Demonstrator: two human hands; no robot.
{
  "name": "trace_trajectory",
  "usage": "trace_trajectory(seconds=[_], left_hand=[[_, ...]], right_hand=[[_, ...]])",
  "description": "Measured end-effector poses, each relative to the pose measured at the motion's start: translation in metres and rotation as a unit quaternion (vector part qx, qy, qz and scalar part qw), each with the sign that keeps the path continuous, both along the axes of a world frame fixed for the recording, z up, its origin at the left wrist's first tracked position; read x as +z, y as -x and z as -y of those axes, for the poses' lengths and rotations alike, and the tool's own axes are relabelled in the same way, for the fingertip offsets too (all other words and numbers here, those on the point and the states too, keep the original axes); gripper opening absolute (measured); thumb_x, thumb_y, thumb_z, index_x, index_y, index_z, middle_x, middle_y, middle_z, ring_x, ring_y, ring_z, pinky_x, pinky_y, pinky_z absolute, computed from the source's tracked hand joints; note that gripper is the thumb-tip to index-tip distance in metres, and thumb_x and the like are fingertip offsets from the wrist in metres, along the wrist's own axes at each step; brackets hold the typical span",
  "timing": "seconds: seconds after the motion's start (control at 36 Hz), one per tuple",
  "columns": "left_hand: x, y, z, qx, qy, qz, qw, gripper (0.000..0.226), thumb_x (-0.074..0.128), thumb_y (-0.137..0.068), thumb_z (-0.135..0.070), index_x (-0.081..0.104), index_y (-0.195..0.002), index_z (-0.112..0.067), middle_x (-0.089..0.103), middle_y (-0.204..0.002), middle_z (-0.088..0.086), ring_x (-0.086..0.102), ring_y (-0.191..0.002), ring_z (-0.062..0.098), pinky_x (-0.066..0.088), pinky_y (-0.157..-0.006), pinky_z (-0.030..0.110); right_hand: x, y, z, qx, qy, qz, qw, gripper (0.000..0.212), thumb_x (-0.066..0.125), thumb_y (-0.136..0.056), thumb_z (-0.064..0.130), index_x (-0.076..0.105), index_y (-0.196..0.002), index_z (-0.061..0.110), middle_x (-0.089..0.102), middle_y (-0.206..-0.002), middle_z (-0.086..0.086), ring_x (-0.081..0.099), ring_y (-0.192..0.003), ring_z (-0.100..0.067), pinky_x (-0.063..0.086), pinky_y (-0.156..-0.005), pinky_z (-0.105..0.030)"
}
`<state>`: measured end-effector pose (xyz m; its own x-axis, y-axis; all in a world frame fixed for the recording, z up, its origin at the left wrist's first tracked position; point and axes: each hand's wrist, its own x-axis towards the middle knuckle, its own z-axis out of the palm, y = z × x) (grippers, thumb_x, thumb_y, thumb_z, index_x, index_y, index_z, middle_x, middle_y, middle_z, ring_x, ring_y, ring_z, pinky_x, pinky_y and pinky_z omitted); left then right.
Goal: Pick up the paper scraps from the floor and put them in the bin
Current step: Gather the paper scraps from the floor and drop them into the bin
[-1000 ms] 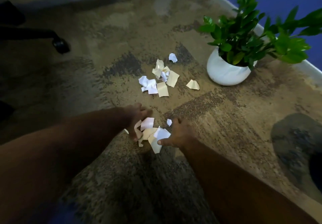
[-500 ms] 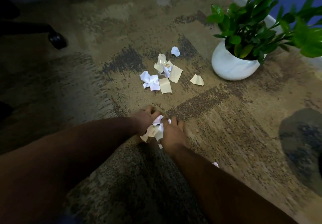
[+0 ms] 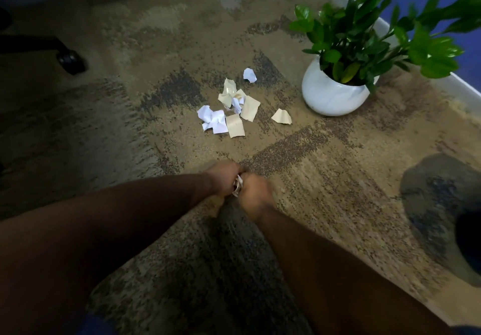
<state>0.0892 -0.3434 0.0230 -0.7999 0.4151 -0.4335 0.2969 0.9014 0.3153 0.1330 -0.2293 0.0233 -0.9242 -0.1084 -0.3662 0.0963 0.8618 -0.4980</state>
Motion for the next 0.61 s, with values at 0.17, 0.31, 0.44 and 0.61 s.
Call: trace_trajectory(seconds=[0.17, 0.31, 0.44, 0.61], left_hand=[[0.024, 0.018, -0.017, -0.006, -0.046, -0.018, 0.999, 0.014, 0.061, -0.086, -0.018, 0.068, -0.098, -0.013, 0.072, -0.099, 0.011, 0.066, -0.093, 0.031, 0.046, -0.073, 0.031], [0.045, 0.030, -0.041, -0.014, -0.053, -0.053, 0.997, 0.013, 0.063, -0.083, -0.016, 0.068, -0.094, -0.012, 0.072, -0.096, 0.012, 0.066, -0.092, 0.032, 0.046, -0.071, 0.029], [0.071, 0.042, -0.078, -0.040, -0.042, -0.083, 0.995, 0.020, 0.064, -0.083, -0.019, 0.069, -0.100, -0.009, 0.071, -0.102, 0.014, 0.066, -0.097, 0.035, 0.053, -0.083, 0.039], [0.115, 0.051, -0.150, -0.063, -0.046, -0.092, 0.993, 0.014, 0.062, -0.085, -0.017, 0.065, -0.093, -0.006, 0.069, -0.103, 0.018, 0.065, -0.096, 0.035, 0.045, -0.072, 0.031]], right_hand=[[0.017, 0.014, -0.022, -0.058, 0.011, -0.025, 0.998, 0.017, 0.058, -0.093, 0.013, 0.073, -0.102, 0.014, 0.073, -0.096, -0.010, 0.067, -0.085, -0.024, 0.054, -0.075, -0.030], [0.043, 0.027, -0.049, -0.055, -0.023, -0.056, 0.997, 0.018, 0.057, -0.091, 0.010, 0.073, -0.099, 0.010, 0.072, -0.099, -0.017, 0.067, -0.093, -0.034, 0.051, -0.077, -0.035], [0.072, 0.034, -0.084, -0.063, -0.038, -0.073, 0.995, 0.017, 0.061, -0.089, 0.014, 0.073, -0.099, 0.009, 0.072, -0.102, -0.018, 0.066, -0.098, -0.036, 0.051, -0.080, -0.036], [0.107, 0.045, -0.148, -0.102, -0.055, -0.095, 0.989, 0.024, 0.059, -0.091, 0.013, 0.072, -0.108, 0.005, 0.071, -0.108, -0.019, 0.066, -0.105, -0.036, 0.050, -0.083, -0.036]])
